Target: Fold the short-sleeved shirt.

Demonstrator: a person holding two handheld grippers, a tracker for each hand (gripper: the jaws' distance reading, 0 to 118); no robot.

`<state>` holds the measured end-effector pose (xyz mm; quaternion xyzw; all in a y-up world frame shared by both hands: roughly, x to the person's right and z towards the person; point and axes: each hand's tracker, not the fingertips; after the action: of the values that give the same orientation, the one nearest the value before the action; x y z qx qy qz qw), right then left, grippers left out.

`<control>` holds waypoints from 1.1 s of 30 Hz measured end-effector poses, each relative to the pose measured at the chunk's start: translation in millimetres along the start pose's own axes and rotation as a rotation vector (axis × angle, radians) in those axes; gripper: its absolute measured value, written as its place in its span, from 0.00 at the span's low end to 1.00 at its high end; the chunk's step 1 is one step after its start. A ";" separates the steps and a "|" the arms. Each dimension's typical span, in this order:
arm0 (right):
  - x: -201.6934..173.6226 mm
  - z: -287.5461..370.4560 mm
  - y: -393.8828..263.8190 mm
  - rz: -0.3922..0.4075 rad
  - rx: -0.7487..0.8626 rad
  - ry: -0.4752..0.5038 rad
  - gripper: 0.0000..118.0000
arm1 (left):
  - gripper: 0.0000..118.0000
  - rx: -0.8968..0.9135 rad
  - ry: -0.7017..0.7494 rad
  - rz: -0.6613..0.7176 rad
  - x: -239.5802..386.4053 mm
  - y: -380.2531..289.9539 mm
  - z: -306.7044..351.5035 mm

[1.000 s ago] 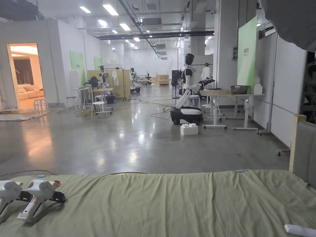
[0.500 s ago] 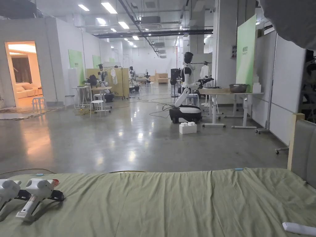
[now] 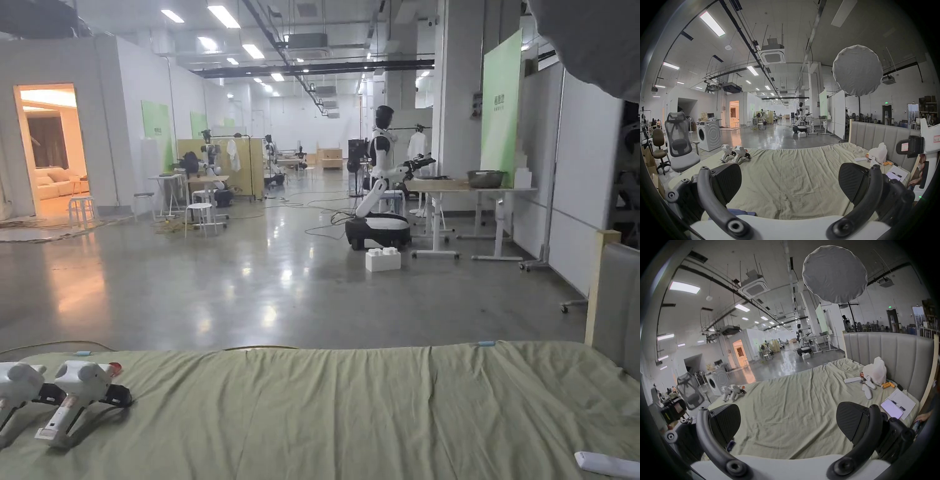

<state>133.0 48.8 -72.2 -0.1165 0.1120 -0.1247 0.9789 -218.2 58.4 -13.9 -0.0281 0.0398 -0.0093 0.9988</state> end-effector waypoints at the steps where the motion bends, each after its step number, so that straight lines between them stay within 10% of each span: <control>1: -0.1 1.1 -0.2 -0.025 0.011 0.009 0.99 | 1.00 0.000 -0.003 0.002 0.1 0.0 0.1; 9: -11.3 2.2 4.1 0.017 -0.025 -0.160 0.99 | 1.00 -0.010 -0.028 0.083 -5.5 4.9 1.8; 23: -11.2 -3.8 1.8 -0.070 -0.011 -0.184 0.99 | 1.00 0.023 -0.035 0.091 -6.9 8.5 9.3; 33: -0.9 -10.9 -6.9 0.136 0.019 0.028 0.99 | 1.00 0.015 -0.051 0.059 -4.6 -4.9 1.4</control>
<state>128.0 40.4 -80.6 -0.0975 0.1323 -0.0604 0.9845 -222.8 53.7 -11.9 -0.0195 0.0149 0.0208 0.9995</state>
